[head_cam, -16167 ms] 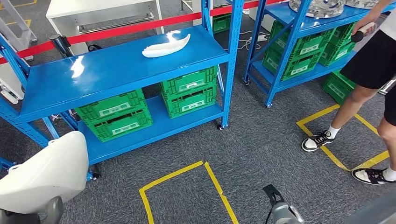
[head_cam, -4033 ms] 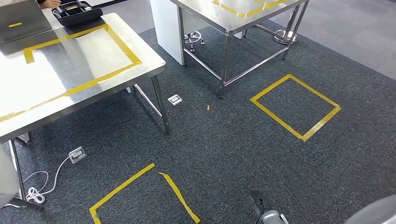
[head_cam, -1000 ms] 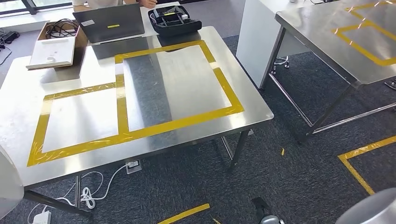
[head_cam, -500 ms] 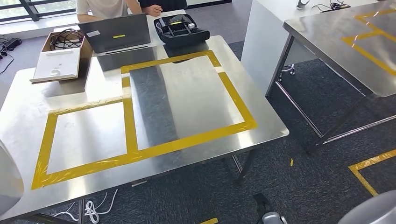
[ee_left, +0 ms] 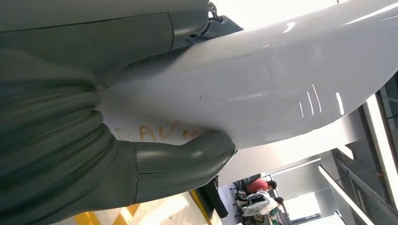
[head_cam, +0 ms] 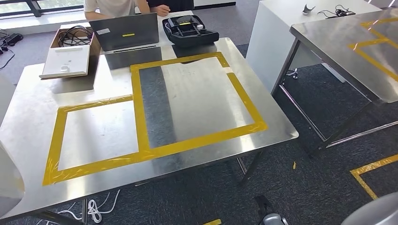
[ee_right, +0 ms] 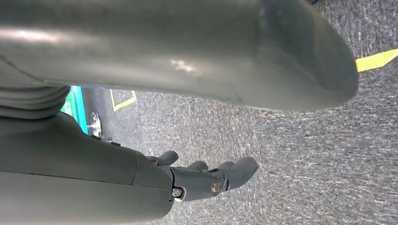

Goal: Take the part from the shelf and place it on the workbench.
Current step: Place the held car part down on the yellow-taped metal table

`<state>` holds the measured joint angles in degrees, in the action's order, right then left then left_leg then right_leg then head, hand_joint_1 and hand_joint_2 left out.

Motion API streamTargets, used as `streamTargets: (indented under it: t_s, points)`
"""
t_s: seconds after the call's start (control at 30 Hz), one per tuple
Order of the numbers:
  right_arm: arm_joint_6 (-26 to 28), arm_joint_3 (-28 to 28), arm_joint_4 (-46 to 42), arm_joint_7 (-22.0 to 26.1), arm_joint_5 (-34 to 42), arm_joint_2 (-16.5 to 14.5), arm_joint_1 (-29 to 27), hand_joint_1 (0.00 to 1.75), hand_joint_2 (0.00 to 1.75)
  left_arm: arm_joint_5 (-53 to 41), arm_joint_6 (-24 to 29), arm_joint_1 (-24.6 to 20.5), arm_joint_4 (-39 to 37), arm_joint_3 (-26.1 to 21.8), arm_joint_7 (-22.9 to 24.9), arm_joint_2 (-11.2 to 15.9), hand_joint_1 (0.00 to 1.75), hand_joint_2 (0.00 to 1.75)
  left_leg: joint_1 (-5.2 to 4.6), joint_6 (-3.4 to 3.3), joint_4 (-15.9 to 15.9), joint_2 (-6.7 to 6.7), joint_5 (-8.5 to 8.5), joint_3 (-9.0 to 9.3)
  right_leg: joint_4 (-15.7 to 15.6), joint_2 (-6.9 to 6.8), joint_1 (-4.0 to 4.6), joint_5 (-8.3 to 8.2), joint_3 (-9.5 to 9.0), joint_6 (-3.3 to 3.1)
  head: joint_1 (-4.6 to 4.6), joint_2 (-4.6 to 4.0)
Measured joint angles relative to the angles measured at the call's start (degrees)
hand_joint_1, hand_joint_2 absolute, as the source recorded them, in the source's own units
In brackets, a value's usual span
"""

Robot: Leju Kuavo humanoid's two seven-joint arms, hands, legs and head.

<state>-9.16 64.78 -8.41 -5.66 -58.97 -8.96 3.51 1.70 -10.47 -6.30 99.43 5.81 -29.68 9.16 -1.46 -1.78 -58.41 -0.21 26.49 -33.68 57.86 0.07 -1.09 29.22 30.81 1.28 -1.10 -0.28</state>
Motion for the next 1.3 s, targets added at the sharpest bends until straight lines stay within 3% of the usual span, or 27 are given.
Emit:
streamTargets:
  t_s: [0.07, 0.17, 0.2, 0.23, 0.27, 0.33, 0.4, 0.5, 0.57, 0.67, 0.7, 0.73, 0.77, 0.87, 0.93, 1.07, 1.23, 1.3]
  points:
    - [0.0, 0.0, 0.0, 0.0, 0.0, 0.0, 0.1, 0.00, 0.00, 0.0, 0.0, 0.0, 0.2, 0.0, 0.0, 0.0, 1.75, 1.75, 0.25, -0.55, 0.6, 0.31, -0.24, 0.43, 2.6, 0.04, 0.11, 1.59, 1.01, 0.24, -0.12, 0.00]
    - [0.0, 0.0, 0.0, 0.0, 0.0, 0.0, 0.1, 0.00, 0.00, 0.0, 0.0, 0.2, 0.3, 0.0, 0.0, 0.0, 1.75, 1.75, 0.27, -1.01, 0.8, 1.02, -0.16, 0.61, 13.7, 0.05, 0.26, 6.67, 6.66, 0.12, -0.34, 0.00]
    - [-0.1, 0.0, 0.0, -0.1, 0.0, 0.1, 0.0, 0.00, 0.00, 0.0, 0.0, 0.3, 0.3, 0.0, 0.0, 0.0, 1.75, 1.75, 0.23, -1.04, 0.7, 1.25, -0.08, 0.61, 16.3, 0.04, 0.28, 7.22, 8.19, 0.05, -0.33, 0.00]
    - [-0.1, 0.0, 0.0, -0.1, 0.0, 0.1, -0.1, 0.00, 0.00, 0.0, 0.0, 0.4, 0.3, 0.0, 0.1, -0.1, 1.75, 1.75, 0.20, -1.00, 0.6, 1.49, 0.01, 0.63, 16.8, 0.02, 0.30, 6.61, 8.69, -0.05, -0.34, 0.00]
    - [-0.1, 0.0, 0.0, -0.1, 0.0, 0.1, -0.1, 0.00, 0.00, -0.1, 0.0, 0.4, 0.3, 0.0, 0.1, -0.1, 1.75, 1.75, 0.20, -0.90, 0.4, 1.73, 0.13, 0.68, 14.9, -0.09, 0.30, 4.94, 8.03, -0.18, -0.34, 0.00]
    - [-0.1, 0.0, 0.0, -0.1, 0.0, 0.1, 0.0, 0.00, 0.00, -0.1, 0.0, 0.4, 0.2, 0.0, 0.2, -0.2, 1.75, 1.75, 0.12, -0.50, 0.0, 2.36, 0.50, 0.81, 7.1, -1.19, 0.42, 0.88, 4.53, -0.60, -0.33, 0.00]
    - [-0.1, 0.0, 0.0, -0.1, 0.0, 0.1, 0.1, 0.00, 0.00, -0.2, 0.0, 0.3, 0.0, 0.0, 0.2, -0.2, 1.75, 1.75, -0.02, 0.12, -0.4, 2.91, 0.91, 0.84, 1.9, -2.17, 0.64, -0.96, 2.30, -1.01, -0.35, 0.00]
    - [-0.1, 0.1, 0.0, -0.2, 0.0, 0.1, 0.2, 0.00, 0.00, -0.3, 0.0, 0.3, -0.2, 0.1, 0.3, -0.3, 1.75, 1.75, 0.03, 1.20, -0.4, 3.80, 1.14, 0.95, 1.1, -1.20, 0.66, -1.26, 2.33, -1.71, -0.41, 0.00]
    - [-0.1, 0.1, 0.0, -0.3, 0.1, 0.0, 0.2, 0.00, 0.00, -0.4, -0.1, 0.1, -0.3, 0.2, 0.3, -0.4, 1.75, 1.75, 0.20, 1.99, -2.1, 2.99, 2.52, 0.39, 0.7, -0.35, 0.26, -1.65, 2.13, -2.28, -0.27, 0.00]
    - [-0.1, 0.1, 0.0, -0.6, 0.1, 0.0, 0.3, 0.00, 0.00, -0.6, -0.2, 0.1, -0.6, 0.3, 0.3, -0.5, 1.75, 1.75, 1.04, 3.18, -12.2, 0.87, 7.55, -4.08, 0.6, 1.00, -0.03, -1.86, 2.10, -2.59, -0.11, 0.00]
    - [-0.1, 0.2, 0.0, -0.7, 0.1, 0.0, 0.3, 0.00, 0.00, -0.7, -0.3, 0.1, -0.8, 0.3, 0.4, -0.5, 1.75, 1.75, 1.29, 3.43, -15.1, 0.69, 8.46, -5.54, 0.6, 1.54, -0.05, -1.87, 2.12, -2.59, -0.11, 0.00]
    - [-0.1, 0.2, 0.0, -0.8, 0.1, 0.0, 0.3, 0.00, 0.00, -0.8, -0.3, 0.2, -1.0, 0.3, 0.4, -0.5, 1.75, 1.75, 1.48, 3.59, -16.3, 0.62, 8.25, -6.14, 0.6, 2.14, -0.07, -1.87, 2.12, -2.58, -0.13, 0.00]
    - [-0.1, 0.2, 0.0, -0.9, 0.1, 0.0, 0.3, 0.00, 0.00, -0.8, -0.4, 0.1, -1.1, 0.3, 0.4, -0.5, 1.75, 1.75, 1.63, 3.65, -14.9, 0.47, 6.86, -5.57, 0.7, 2.78, -0.10, -1.87, 2.06, -2.54, -0.13, 0.00]
    - [-0.2, 0.3, 0.0, -0.8, 0.0, 0.0, 0.4, 0.00, 0.00, -1.3, -0.3, -0.2, -1.5, 0.3, 0.6, -0.5, 1.75, 1.75, 1.90, 3.41, -3.5, -1.74, 1.38, -0.30, 0.7, 4.41, -0.25, -1.82, 1.88, -2.08, -0.11, 0.00]
    - [-0.2, 0.3, 0.0, -0.7, -0.1, 0.0, 0.4, 0.00, 0.00, -2.7, 0.4, -0.6, -1.9, 0.3, 0.6, -0.5, 1.75, 1.75, 1.85, 3.18, 0.2, -2.95, 0.79, 1.41, 0.8, 5.08, -0.30, -1.86, 2.11, -1.50, -0.13, 0.00]
    - [0.7, 0.4, 0.0, 0.1, 0.0, 0.1, 0.3, 0.00, 0.00, -10.5, 5.5, -1.9, -4.0, 0.3, -0.9, -0.4, 1.75, 1.75, 1.74, 3.20, 0.4, -2.93, 0.58, 1.39, 0.7, 5.41, -0.35, -2.00, 2.44, -1.47, -0.15, 0.00]
    - [1.1, 0.5, 0.0, 0.3, 0.0, 0.1, 0.4, 0.00, 0.00, -15.3, 8.9, -3.1, -6.6, 0.5, -1.5, -0.4, 1.75, 1.75, 1.53, 2.48, 0.3, -2.96, 0.54, 1.36, 0.0, 5.36, -0.50, -2.31, 2.09, -0.94, -0.15, 0.00]
    - [1.0, 0.5, 0.0, 0.1, 0.1, 0.0, 0.4, 0.00, 0.00, -24.3, 15.4, -4.5, -8.8, 1.2, -0.7, -0.4, 1.75, 1.75, 1.50, 2.26, 0.3, -2.98, 0.54, 1.33, -0.1, 5.30, -0.51, -2.37, 2.06, -0.62, -0.16, 0.00]
